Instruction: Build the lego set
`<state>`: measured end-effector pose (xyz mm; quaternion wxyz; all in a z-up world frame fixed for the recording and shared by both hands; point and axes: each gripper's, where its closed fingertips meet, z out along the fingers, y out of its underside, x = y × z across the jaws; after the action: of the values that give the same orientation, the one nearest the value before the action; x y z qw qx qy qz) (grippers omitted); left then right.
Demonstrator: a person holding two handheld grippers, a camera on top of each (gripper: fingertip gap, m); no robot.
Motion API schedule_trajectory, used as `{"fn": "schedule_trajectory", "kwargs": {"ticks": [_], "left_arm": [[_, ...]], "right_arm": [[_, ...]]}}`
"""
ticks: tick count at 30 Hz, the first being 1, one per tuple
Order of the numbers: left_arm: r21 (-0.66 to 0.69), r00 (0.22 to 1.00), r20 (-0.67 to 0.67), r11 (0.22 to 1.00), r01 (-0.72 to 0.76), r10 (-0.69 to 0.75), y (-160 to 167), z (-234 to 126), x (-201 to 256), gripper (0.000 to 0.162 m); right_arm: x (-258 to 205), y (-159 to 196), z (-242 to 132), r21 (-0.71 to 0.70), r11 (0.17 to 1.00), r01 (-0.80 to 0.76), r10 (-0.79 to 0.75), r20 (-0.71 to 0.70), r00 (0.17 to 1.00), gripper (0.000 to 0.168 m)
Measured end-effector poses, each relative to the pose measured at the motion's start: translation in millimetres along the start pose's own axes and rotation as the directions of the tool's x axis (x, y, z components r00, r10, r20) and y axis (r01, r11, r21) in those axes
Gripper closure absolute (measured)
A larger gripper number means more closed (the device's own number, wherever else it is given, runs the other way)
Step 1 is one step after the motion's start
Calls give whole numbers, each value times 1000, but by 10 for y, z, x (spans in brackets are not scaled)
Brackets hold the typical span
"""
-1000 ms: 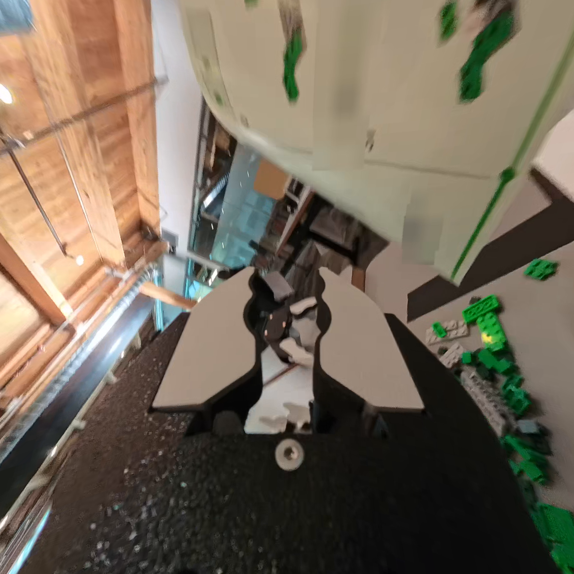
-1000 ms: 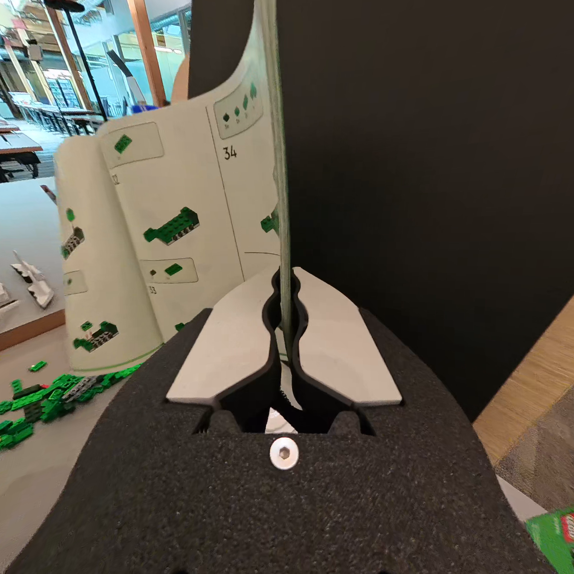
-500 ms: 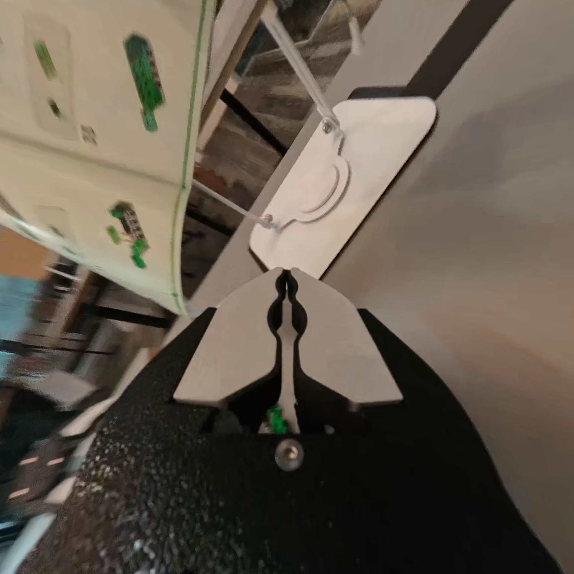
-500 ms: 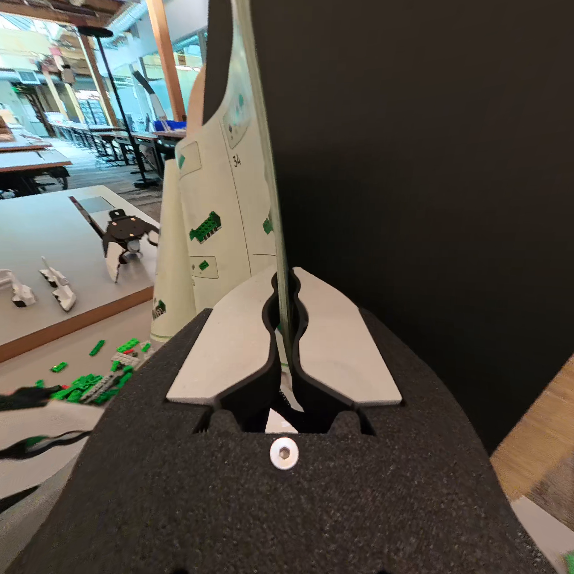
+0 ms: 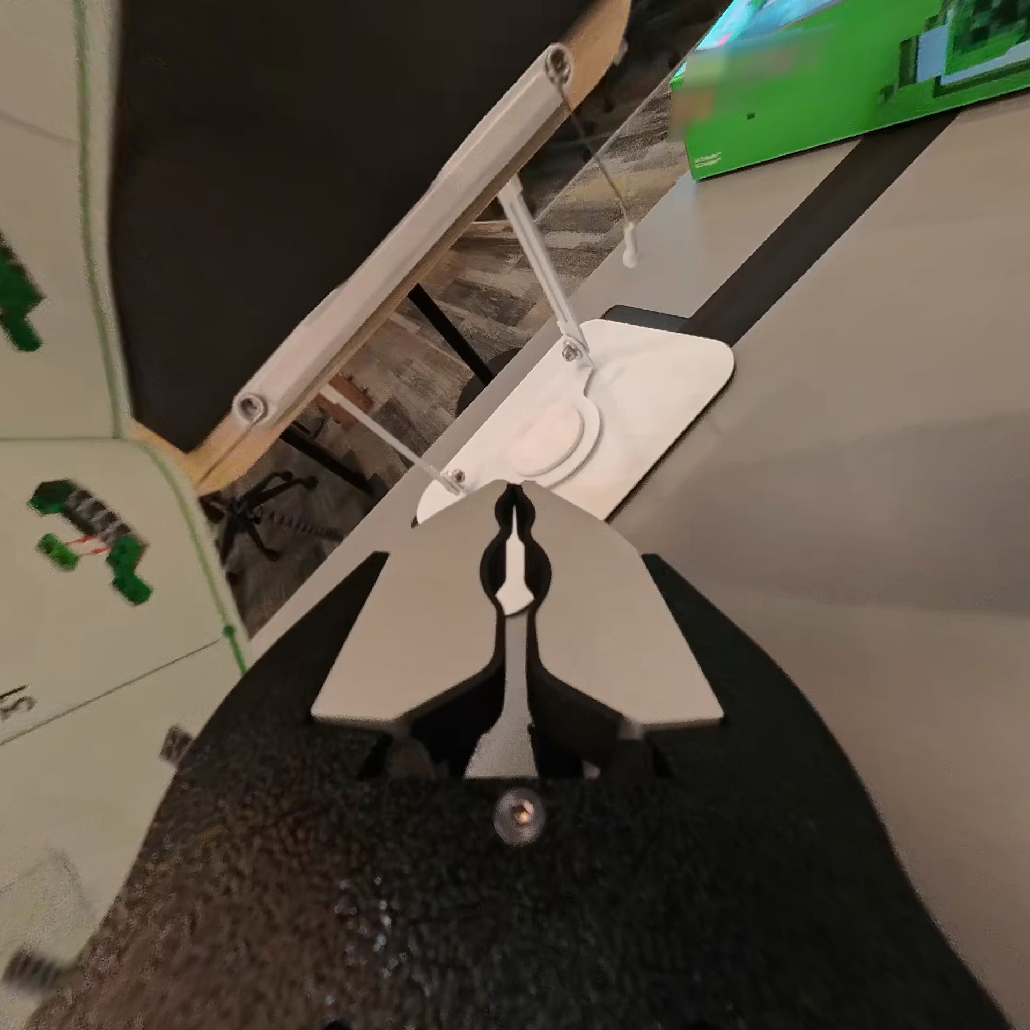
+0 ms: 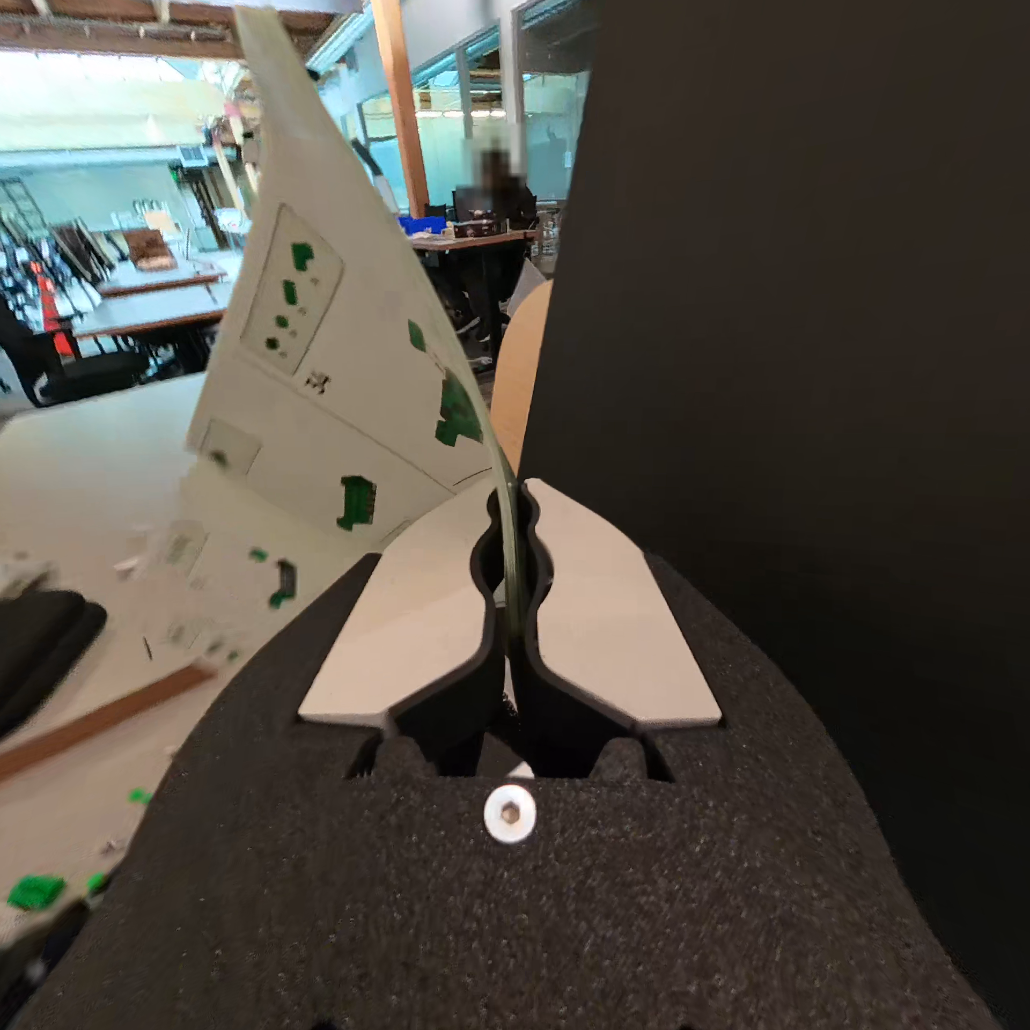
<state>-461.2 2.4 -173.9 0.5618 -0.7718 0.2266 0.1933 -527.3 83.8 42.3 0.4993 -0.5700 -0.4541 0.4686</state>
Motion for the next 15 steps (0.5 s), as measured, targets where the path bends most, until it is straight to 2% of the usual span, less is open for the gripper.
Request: {"fn": "schedule_trajectory", "kwargs": {"ticks": [2,5,10,15], "left_arm": [[24,998,37,999,-44,44,-89,1,-27,162],[63,984,165,995,-82,71,-239,-59,-302,162],[33,962,266,998,58,-64,-188,-149,-916,162],[68,925,369,995,76,-96,-346,-304,-1535,162]], "right_arm": [[74,-92,38,9,997,-71,72,-29,997,167],[198,-105,21,-8,993,-115,114,-64,991,166],[376,-13,-193,-19,991,-135,132,-91,987,167],[583,216,-477,-55,992,-116,108,-132,985,167]]}}
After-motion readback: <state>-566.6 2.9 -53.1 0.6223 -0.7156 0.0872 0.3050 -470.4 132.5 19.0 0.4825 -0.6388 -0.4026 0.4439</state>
